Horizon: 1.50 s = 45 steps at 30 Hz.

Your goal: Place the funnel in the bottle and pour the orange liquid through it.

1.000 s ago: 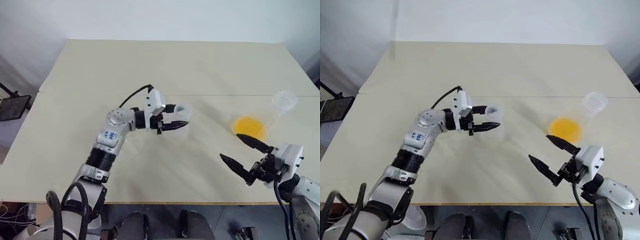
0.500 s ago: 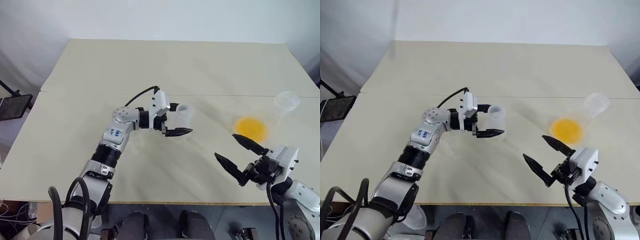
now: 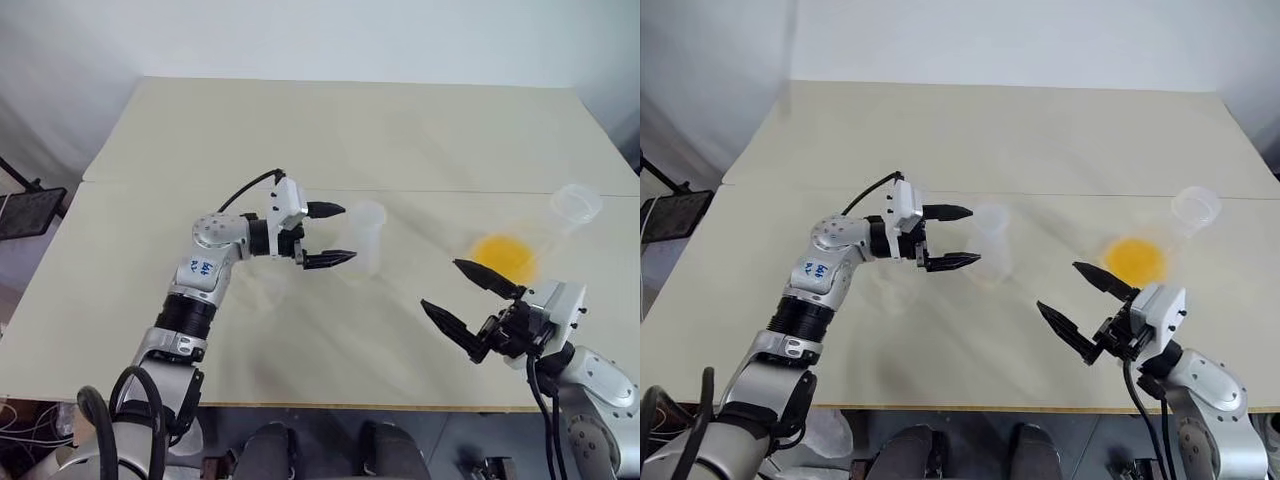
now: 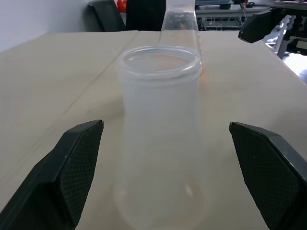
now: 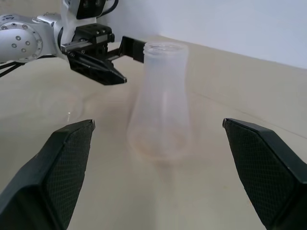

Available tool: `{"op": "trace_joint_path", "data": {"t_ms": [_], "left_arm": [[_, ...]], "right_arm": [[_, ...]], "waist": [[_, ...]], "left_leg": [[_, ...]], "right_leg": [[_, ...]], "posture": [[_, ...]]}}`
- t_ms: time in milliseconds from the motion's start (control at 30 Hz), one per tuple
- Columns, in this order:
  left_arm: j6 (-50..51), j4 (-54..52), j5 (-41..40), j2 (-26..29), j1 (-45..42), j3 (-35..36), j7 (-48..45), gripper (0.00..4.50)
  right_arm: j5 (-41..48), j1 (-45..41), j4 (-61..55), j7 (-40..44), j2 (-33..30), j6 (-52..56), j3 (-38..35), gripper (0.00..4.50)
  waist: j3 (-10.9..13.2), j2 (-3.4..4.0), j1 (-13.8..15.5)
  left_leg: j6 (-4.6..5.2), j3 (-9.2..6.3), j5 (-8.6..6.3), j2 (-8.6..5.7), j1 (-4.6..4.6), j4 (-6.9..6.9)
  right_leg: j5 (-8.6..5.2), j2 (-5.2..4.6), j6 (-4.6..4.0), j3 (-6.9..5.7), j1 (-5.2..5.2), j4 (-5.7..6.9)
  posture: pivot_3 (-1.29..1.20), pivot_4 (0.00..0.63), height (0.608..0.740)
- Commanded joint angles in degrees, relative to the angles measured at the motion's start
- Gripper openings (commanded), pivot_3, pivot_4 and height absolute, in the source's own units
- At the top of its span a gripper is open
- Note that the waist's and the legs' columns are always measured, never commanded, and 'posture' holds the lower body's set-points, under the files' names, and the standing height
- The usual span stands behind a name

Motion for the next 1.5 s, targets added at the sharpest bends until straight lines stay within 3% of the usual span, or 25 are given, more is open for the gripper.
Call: {"op": "trace_joint_path", "data": {"t_ms": [33,167,300,400,533,733,967,1167,1300,1400,1500], "left_arm": [[-3.1,-4.2,-3.0,3.6,1.9,5.1,-1.5,4.46],[-2.3,-8.7,-5.1,8.8,6.4,10.1,-1.0,4.46],[2.5,-18.8,-8.7,14.6,18.2,20.5,4.6,4.46],[4.6,-25.1,-10.2,15.7,26.7,25.4,8.6,4.46],[5.5,-35.1,-11.5,11.2,47.7,37.8,16.2,4.46],[4.3,-42.8,-13.7,2.6,66.8,45.9,22.3,4.46],[5.5,-53.4,-15.4,-2.2,77.0,42.5,24.1,4.46],[12.8,-65.5,-16.7,-2.9,81.1,30.5,27.6,4.46],[13.0,-65.1,-12.6,-2.5,78.3,25.8,30.9,4.46],[13.7,-60.2,-10.0,-2.8,71.4,24.6,35.4,4.46],[15.2,-58.8,-10.9,-2.4,68.2,22.8,35.8,4.46]], "right_arm": [[1.3,-1.5,0.3,1.5,-1.0,0.4,0.7,4.50],[3.1,-4.4,1.6,4.1,-2.6,3.0,2.2,4.50],[2.8,-11.1,5.1,7.5,-3.2,4.2,5.9,4.50],[2.2,-14.6,7.1,9.4,-3.3,4.1,7.6,4.50],[2.0,-20.4,9.5,14.1,-4.0,5.8,11.7,4.50],[0.8,-24.4,12.7,18.7,-4.0,5.0,14.7,4.50],[0.4,-27.1,16.3,21.6,-3.6,4.6,15.0,4.50],[0.5,-25.1,17.3,21.7,-4.0,4.6,13.6,4.50],[0.5,-24.2,16.3,21.1,-3.8,5.1,13.4,4.50],[0.8,-23.1,15.2,19.6,-3.8,5.5,12.4,4.50],[1.1,-21.9,14.2,18.9,-4.1,5.6,12.0,4.50]], "waist": [[0.0,0.00,-0.2],[0.0,0.00,-0.2],[0.0,-0.01,-0.9],[0.0,-0.01,-1.2],[0.0,-0.02,-1.6],[0.1,-0.19,-0.5],[0.1,-0.21,0.1],[0.1,-0.21,-0.3],[0.0,-0.20,-0.3],[0.0,-0.10,0.0],[0.0,-0.12,0.0]], "left_leg": [[0.00,-0.06,0.00,0.01,0.01,-0.01],[0.00,-0.31,0.00,0.02,0.03,0.01],[0.00,-0.38,0.00,0.05,0.07,-0.01],[0.00,-0.41,0.00,0.07,0.09,-0.04],[0.05,-0.44,-0.03,0.04,0.12,-0.02],[0.09,-0.51,-0.05,0.14,0.11,0.08],[0.21,-0.47,-0.11,0.10,0.12,0.06],[0.24,-0.38,-0.14,0.09,0.12,0.05],[0.24,-0.31,-0.13,0.03,0.14,0.04],[0.23,-0.26,-0.13,0.03,0.16,0.06],[0.23,-0.27,-0.13,0.02,0.15,0.08]], "right_leg": [[0.00,0.00,0.00,0.02,-0.01,0.01],[0.00,0.00,0.00,0.05,-0.03,0.05],[0.00,0.00,0.00,0.10,-0.02,0.07],[0.00,-0.02,0.00,0.11,-0.02,0.10],[0.00,-0.17,0.00,0.16,0.01,0.15],[0.00,-0.26,-0.01,0.12,0.09,0.13],[0.00,-0.36,-0.01,0.17,0.12,0.04],[0.00,-0.36,-0.01,0.23,0.10,0.00],[0.00,-0.28,-0.01,0.25,0.08,-0.02],[-0.01,-0.23,-0.03,0.28,0.08,-0.03],[0.00,-0.25,-0.02,0.29,0.07,0.01]], "posture": [[0.00,0.150,0.740],[0.00,0.150,0.740],[0.00,0.150,0.740],[0.00,0.150,0.740],[0.00,0.150,0.740],[0.00,0.150,0.740],[0.00,0.150,0.740],[0.00,0.150,0.740],[0.00,0.150,0.740],[0.00,0.150,0.740],[0.00,0.150,0.740]]}}
